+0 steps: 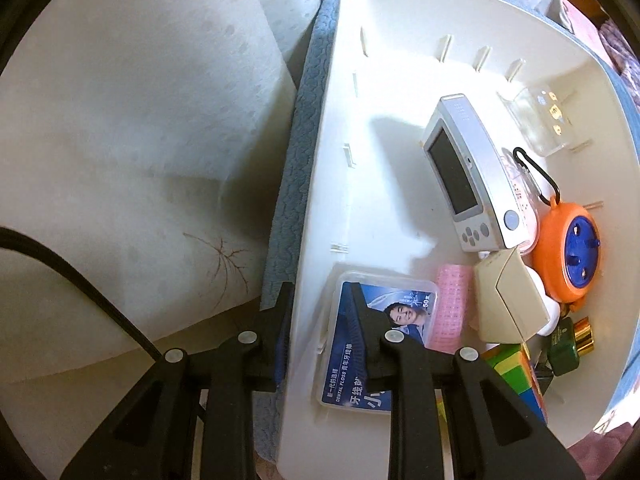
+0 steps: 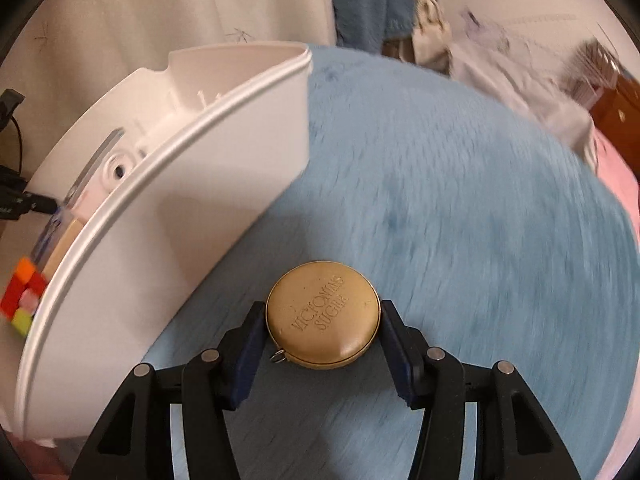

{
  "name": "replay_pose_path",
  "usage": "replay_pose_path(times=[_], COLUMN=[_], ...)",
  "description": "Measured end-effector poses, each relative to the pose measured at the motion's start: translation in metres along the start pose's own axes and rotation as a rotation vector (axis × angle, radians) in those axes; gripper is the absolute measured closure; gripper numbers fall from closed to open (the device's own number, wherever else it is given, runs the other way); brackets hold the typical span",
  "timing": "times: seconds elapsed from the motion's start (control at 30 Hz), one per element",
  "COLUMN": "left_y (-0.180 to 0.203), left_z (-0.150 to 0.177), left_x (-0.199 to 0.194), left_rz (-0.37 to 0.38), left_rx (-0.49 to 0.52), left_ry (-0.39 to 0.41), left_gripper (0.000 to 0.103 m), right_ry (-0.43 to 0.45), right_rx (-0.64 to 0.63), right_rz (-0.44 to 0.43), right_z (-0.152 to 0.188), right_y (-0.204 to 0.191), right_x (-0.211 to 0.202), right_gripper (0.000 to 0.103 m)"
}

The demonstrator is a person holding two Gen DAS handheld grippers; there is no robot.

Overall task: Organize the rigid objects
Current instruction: 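Carry the gold tin into the tray and open the right tool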

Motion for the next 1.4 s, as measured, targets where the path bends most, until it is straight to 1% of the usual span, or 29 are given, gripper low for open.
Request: replay_pose_path(times=[0.27, 0.37, 0.47, 0.5, 0.7, 0.73, 0.77, 0.87, 1.03, 1.07, 1.13, 1.17, 1.23, 1.3, 1.4], left_y=[0.004, 0.005, 0.005, 0.010, 0.011, 0.011, 0.011, 0.012, 0.013, 0.013, 0.008, 0.005, 0.002, 0.001, 0.000], left_z=[0.009, 0.015, 0.017, 0.018, 0.030, 0.032, 0.038, 0.041, 0.043, 0.045, 0.047, 0.047, 0.047, 0.044, 0.046], left_x=[-0.004, -0.010, -0.013, -0.013, -0.025, -0.028, -0.029, -0.038, -0.060, -0.064, -0.072, -0.075, -0.080, -0.084, -0.094], left_rz=[0.006, 0.019, 0.042, 0.051, 0.091, 0.099, 0.104, 0.115, 0.143, 0.153, 0.184, 0.195, 0.217, 0.232, 0.276], left_rx=[0.044, 0.062, 0.082, 0.090, 0.181, 0.198, 0.208, 0.241, 0.294, 0.295, 0.282, 0.274, 0.253, 0.230, 0.168], left_ry=[0.014, 0.016, 0.025, 0.028, 0.060, 0.068, 0.071, 0.096, 0.174, 0.183, 0.203, 0.211, 0.232, 0.252, 0.280], left_gripper=[0.077, 0.077, 0.077, 0.077, 0.076, 0.074, 0.074, 0.072, 0.062, 0.060, 0.053, 0.050, 0.040, 0.037, 0.033], right_ry=[-0.124, -0.153, -0.154, -0.147, -0.072, -0.056, -0.041, 0.002, 0.089, 0.103, 0.116, 0.123, 0.136, 0.154, 0.158], right_rx=[0.126, 0.180, 0.228, 0.246, 0.364, 0.376, 0.385, 0.403, 0.414, 0.407, 0.389, 0.377, 0.359, 0.348, 0.343], right_rz=[0.044, 0.065, 0.087, 0.095, 0.162, 0.171, 0.187, 0.225, 0.227, 0.224, 0.217, 0.213, 0.196, 0.171, 0.127], right_z=[0.053, 0.067, 0.078, 0.079, 0.077, 0.076, 0.074, 0.065, 0.045, 0.040, 0.032, 0.028, 0.021, 0.013, 0.003], right_y=[-0.023, -0.030, -0.040, -0.044, -0.066, -0.071, -0.077, -0.092, -0.121, -0.129, -0.138, -0.145, -0.157, -0.169, -0.183], right_x=[-0.027, -0.037, -0.048, -0.054, -0.093, -0.099, -0.105, -0.121, -0.145, -0.149, -0.150, -0.152, -0.154, -0.154, -0.152], right_gripper=[0.047, 0.047, 0.047, 0.047, 0.047, 0.047, 0.047, 0.047, 0.047, 0.047, 0.047, 0.047, 0.047, 0.047, 0.047])
Point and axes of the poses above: each gripper's, at about its wrist camera, not at the fingertips, and x roughly the way its jaws point, y to its right, z to its underside, the point moved 7 cm from there along x, roughly the way its jaws point, and after that the axes turned 2 degrees about -y, right-handed, at the moved point
